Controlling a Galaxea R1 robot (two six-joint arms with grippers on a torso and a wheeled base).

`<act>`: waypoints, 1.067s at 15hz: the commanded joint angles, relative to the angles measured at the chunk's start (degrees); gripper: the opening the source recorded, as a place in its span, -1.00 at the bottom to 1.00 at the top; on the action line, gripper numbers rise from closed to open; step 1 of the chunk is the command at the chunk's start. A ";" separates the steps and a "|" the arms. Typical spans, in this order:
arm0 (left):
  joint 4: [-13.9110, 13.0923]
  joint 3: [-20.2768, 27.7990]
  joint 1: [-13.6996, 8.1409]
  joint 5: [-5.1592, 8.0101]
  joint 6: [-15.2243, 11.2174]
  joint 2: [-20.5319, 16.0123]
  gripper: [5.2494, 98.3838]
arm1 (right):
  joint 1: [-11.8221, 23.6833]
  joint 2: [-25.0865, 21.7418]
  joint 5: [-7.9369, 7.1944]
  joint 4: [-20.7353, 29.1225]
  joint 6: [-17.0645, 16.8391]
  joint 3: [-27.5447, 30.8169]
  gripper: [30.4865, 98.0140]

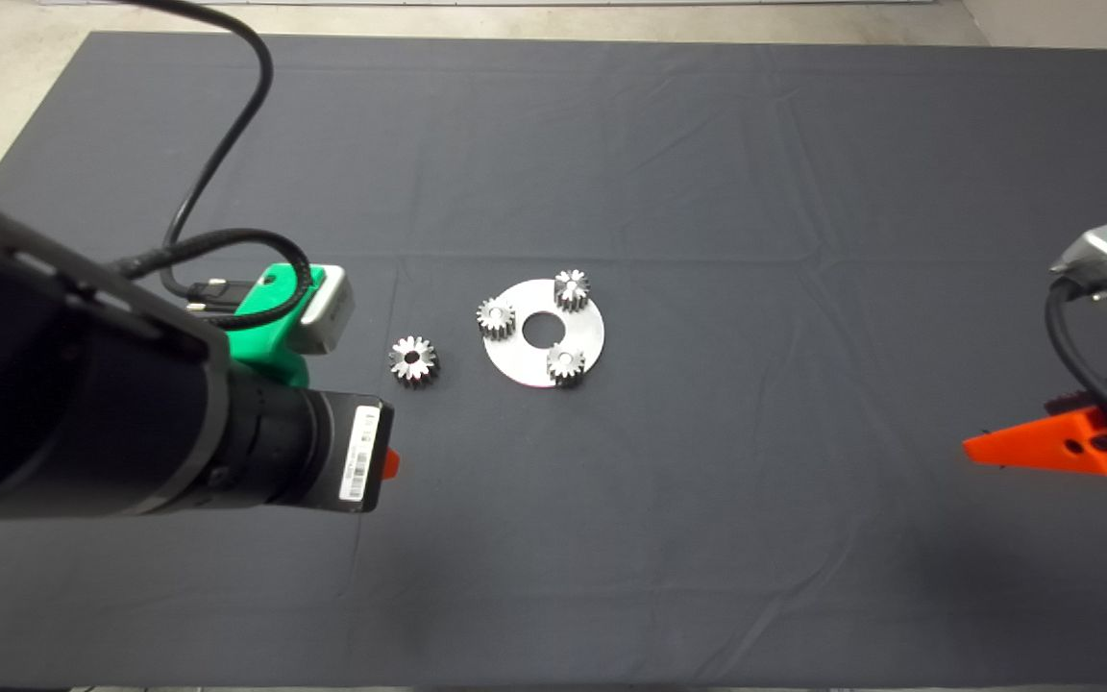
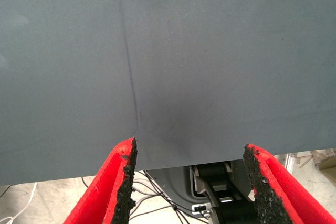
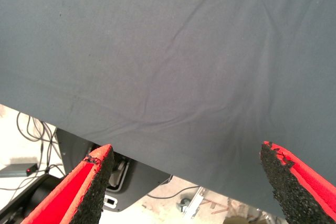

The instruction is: Remove an incorrectly installed larger gear and replace it with the correct smaller gear

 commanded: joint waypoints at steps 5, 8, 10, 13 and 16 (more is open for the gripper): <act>-3.40 2.68 -1.42 -7.80 6.17 -4.26 -0.05 | -1.66 -0.39 -2.30 4.17 1.89 -0.08 0.29; -3.40 2.59 -1.42 -7.80 10.37 -4.78 -0.05 | -2.23 -0.31 -4.59 4.08 5.27 -0.12 0.29; -3.40 2.57 -1.42 -7.95 10.28 -4.69 -0.05 | -2.45 -0.39 -4.76 4.08 5.85 -0.08 0.29; -2.97 2.86 -1.42 -7.98 10.55 -4.17 -0.05 | -2.45 -0.66 -4.59 4.08 6.81 -0.08 0.29; -2.96 2.69 -1.42 -7.98 10.54 -4.69 -0.05 | -2.53 -0.91 -4.31 4.08 6.89 -0.08 0.29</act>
